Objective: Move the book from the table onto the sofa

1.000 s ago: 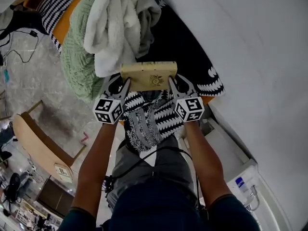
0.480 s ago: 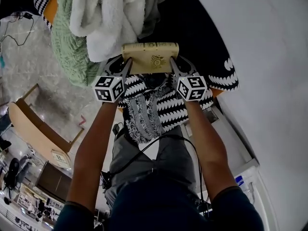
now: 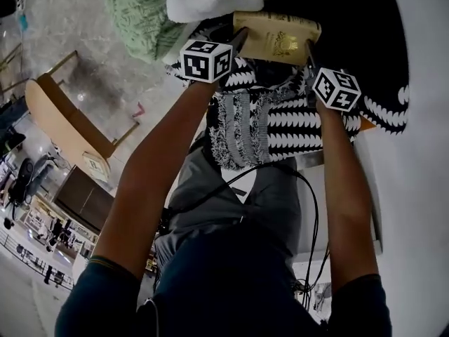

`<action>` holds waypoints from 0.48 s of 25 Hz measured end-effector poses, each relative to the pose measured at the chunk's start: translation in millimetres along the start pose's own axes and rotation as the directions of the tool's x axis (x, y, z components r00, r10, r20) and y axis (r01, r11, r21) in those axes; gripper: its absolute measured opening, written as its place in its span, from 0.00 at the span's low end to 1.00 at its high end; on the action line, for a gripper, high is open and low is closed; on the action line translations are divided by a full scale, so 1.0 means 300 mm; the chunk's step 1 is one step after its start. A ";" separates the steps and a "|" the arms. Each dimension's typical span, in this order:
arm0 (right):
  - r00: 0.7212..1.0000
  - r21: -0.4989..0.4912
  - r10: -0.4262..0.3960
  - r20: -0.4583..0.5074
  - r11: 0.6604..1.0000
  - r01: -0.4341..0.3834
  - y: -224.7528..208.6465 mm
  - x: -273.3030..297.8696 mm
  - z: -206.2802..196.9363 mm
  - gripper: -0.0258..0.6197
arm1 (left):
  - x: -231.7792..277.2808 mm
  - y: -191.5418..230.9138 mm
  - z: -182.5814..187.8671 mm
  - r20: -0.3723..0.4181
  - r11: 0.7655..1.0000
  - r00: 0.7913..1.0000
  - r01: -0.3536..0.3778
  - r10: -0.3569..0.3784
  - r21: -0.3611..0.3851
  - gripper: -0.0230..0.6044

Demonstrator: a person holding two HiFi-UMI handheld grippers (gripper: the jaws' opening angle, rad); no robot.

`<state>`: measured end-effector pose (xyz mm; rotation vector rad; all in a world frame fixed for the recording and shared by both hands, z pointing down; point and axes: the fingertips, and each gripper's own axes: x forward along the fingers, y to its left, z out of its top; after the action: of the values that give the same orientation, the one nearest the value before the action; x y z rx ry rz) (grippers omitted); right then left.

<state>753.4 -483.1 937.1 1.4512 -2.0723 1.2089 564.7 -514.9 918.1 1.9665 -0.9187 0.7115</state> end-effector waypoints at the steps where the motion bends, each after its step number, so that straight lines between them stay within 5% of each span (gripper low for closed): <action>1: 1.000 0.002 0.002 -0.014 1.000 -0.002 -0.003 0.011 -0.010 0.18 | 0.009 0.009 -0.012 -0.014 1.000 1.000 0.001 -0.001 -0.009 0.22; 12: 0.997 0.043 0.042 -0.064 0.998 -0.039 -0.050 0.129 0.033 0.18 | 0.092 0.069 -0.020 -0.058 0.992 0.998 0.015 -0.023 -0.125 0.22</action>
<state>752.3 -516.0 964.4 1.3756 -2.0547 1.3044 562.8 -527.0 951.1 1.8325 -0.8859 0.6820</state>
